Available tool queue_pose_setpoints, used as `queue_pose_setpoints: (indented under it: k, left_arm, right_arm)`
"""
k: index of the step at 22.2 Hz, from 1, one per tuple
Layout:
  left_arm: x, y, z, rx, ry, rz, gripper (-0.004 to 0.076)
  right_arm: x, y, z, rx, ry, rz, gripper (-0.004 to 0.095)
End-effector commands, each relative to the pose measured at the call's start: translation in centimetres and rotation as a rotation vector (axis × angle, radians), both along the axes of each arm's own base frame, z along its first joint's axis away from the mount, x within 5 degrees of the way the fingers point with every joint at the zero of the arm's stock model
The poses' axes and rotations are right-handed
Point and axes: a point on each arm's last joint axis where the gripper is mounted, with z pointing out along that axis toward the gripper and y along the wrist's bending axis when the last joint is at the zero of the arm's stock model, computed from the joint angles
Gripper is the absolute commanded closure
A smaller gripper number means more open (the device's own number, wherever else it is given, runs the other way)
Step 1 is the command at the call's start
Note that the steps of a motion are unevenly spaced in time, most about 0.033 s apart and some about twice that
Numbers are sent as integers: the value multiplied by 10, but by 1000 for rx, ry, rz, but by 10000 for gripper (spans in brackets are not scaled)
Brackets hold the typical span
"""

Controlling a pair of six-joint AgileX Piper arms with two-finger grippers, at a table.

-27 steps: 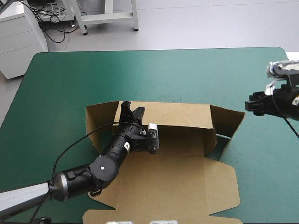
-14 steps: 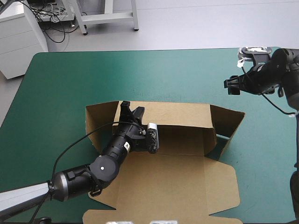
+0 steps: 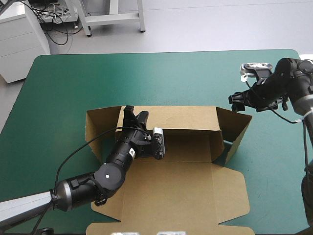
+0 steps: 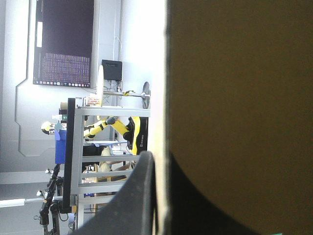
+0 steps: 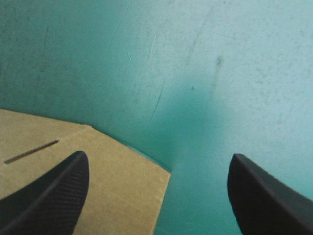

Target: Fold the box

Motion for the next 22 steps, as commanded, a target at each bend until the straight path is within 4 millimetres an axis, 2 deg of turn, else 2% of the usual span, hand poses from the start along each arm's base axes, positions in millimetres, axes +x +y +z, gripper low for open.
queue_pose_setpoints:
  k: [1,11,15,18,22]
  left_arm:
    - [0,2,20,-48,-81,14,756]
    - [0,2,20,-49,-80,13,756]
    - [0,2,20,-47,-83,12,756]
    - [0,2,20,-48,-82,14,756]
    - [0,2,20,-48,-82,14,756]
  right_arm:
    - [-27,0,25,-4,-78,58,188]
    - [-69,6,21,26,-122,198,188]
    - [-77,10,6,62,-115,251,188]
    - [-90,18,-1,133,-258,288,188]
    - [-111,15,-15,72,-360,320,188]
